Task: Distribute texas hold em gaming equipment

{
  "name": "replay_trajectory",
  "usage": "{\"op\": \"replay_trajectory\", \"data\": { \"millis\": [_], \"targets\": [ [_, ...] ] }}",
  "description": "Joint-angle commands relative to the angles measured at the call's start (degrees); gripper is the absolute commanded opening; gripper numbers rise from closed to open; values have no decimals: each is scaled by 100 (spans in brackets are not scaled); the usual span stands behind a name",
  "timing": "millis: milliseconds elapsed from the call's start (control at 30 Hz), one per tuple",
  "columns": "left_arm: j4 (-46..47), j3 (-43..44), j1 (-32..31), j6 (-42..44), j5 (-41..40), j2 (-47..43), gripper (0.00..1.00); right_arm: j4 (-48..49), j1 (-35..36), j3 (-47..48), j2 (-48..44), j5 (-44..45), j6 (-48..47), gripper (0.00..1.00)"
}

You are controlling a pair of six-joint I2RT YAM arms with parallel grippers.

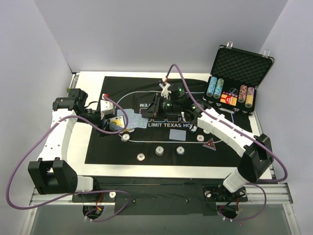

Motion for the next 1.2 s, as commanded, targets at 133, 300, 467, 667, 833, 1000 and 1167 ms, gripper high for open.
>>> {"op": "replay_trajectory", "data": {
  "millis": [133,300,467,667,833,1000,1167],
  "targets": [
    [-1173,85,68,73,434,-197,0,109,-111,-180,-426,-170,57,8],
    [-1173,85,85,82,460,-171,0,118,-216,-154,-531,-301,84,8],
    [-1217,102,112,125,496,-136,0,294,-383,-189,-672,-486,303,8],
    [-1270,93,129,205,513,-109,0,671,-445,-294,-751,-688,567,8],
    [-1288,102,138,213,522,-109,0,803,-532,-330,-830,-715,708,5],
    [-1296,102,147,222,513,-118,0,856,-796,-461,-883,-741,866,0],
    [-1314,111,147,249,513,-109,0,1373,-840,-952,-822,-741,1410,0]
  ]
}}
